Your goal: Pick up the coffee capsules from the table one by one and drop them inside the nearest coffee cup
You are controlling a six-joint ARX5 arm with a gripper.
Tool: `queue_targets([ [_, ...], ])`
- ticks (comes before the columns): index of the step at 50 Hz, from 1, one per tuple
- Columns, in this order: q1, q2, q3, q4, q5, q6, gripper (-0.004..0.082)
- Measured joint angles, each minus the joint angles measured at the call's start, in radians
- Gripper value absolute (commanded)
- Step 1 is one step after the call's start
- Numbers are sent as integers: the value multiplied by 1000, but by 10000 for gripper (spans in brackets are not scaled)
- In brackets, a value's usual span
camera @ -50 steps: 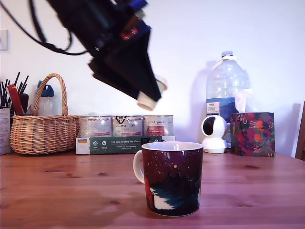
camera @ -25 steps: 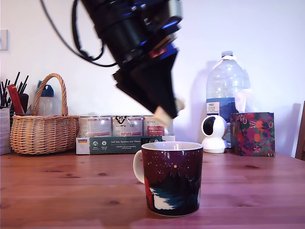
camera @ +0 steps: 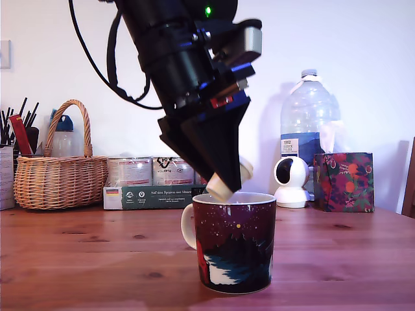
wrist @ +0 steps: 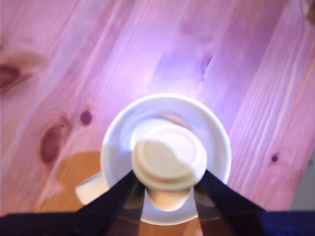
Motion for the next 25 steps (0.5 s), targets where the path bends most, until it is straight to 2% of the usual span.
queue_targets([
  [25,-6,1,0,-10,0,1,196],
])
